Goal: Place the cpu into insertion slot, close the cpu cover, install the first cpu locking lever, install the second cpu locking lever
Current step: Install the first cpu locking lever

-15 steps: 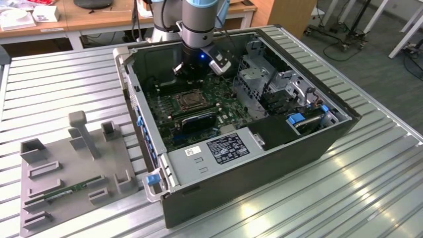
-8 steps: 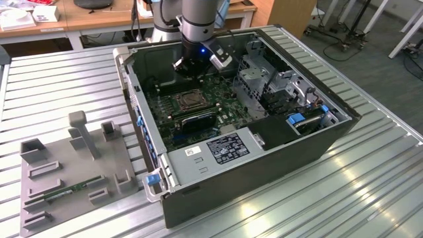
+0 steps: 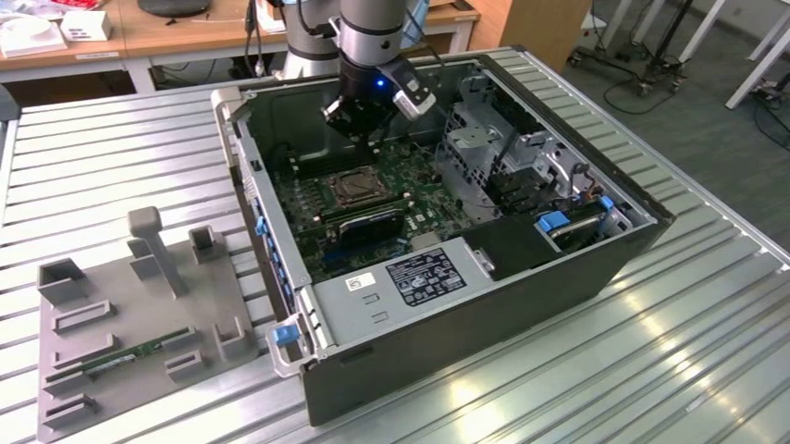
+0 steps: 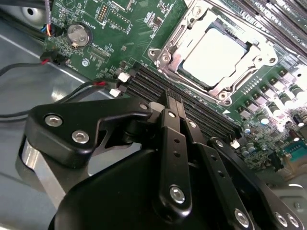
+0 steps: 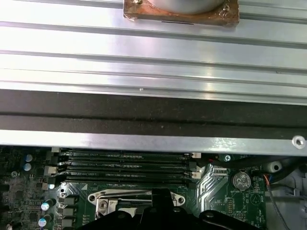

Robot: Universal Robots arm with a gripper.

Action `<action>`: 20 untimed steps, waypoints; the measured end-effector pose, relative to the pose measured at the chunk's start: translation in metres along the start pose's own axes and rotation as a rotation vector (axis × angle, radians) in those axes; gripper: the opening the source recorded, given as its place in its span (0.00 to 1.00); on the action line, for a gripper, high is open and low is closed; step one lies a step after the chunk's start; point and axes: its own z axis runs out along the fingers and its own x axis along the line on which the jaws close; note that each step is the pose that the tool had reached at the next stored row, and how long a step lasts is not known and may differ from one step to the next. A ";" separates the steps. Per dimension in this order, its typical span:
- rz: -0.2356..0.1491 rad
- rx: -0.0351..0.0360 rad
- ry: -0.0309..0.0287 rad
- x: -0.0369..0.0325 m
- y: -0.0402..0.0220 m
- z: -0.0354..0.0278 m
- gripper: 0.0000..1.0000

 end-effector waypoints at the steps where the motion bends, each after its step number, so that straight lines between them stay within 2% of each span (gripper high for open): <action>1: 0.000 -0.0002 -0.0001 0.0000 0.0000 0.0000 0.11; 5: 0.000 -0.0001 -0.0001 0.0000 0.0000 -0.0001 0.11; 6: 0.000 -0.0002 0.0021 -0.0002 0.0000 -0.0001 0.11; 7: 0.002 -0.0001 0.0111 -0.0005 0.0000 -0.0001 0.11; 9: 0.006 -0.0005 0.0388 -0.0014 0.0000 0.0001 0.11; 10: 0.008 -0.0008 0.0488 -0.0017 -0.0001 0.0002 0.11; 17: 0.009 -0.0011 0.0529 -0.0017 -0.0003 0.0002 0.11; 20: 0.009 0.0004 0.0530 -0.0011 -0.0031 -0.0003 0.11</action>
